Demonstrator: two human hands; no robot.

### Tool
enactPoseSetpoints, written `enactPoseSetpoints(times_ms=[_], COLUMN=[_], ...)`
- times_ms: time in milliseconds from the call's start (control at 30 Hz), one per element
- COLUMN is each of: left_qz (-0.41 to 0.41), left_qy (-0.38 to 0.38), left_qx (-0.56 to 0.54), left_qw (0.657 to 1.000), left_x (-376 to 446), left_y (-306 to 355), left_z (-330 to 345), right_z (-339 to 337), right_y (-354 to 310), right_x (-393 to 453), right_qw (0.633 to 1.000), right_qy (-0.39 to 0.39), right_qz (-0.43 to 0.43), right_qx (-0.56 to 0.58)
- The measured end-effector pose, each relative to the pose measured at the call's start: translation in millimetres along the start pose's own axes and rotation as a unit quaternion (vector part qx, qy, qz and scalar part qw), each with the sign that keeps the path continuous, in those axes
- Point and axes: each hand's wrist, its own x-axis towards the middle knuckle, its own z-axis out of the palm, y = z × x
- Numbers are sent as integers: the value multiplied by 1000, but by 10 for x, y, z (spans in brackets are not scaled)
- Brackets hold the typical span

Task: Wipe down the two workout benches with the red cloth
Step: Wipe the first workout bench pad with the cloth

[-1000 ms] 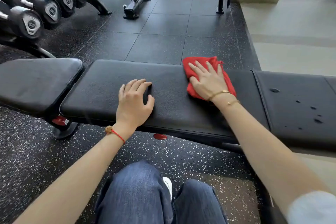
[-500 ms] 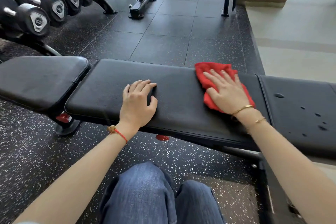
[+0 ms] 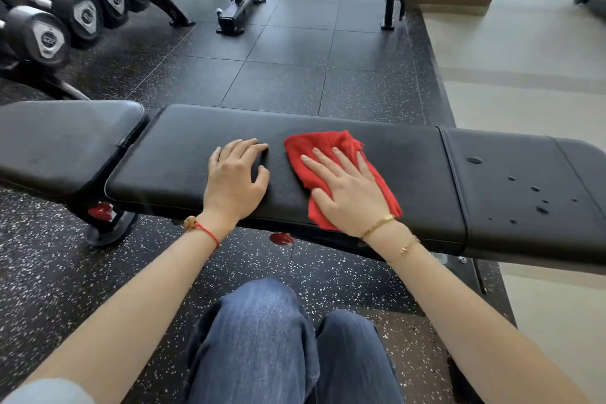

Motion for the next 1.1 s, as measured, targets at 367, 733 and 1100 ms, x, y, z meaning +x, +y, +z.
enactPoseSetpoints(times_ms=[367, 733, 1100], left_qz=[-4, 8, -8], left_qy=[3, -7, -5], left_qx=[-6, 0, 9], left_qw=[1000, 1000, 1000], left_x=[0, -19, -18], left_y=[28, -1, 61], left_z=[-1, 8, -5], right_z=[-277, -165, -116], right_y=[1203, 772, 433], right_x=[398, -523, 531], right_qw=[966, 985, 990], right_qy=[-18, 19, -26], right_qz=[257, 171, 140], right_qx=[0, -10, -11])
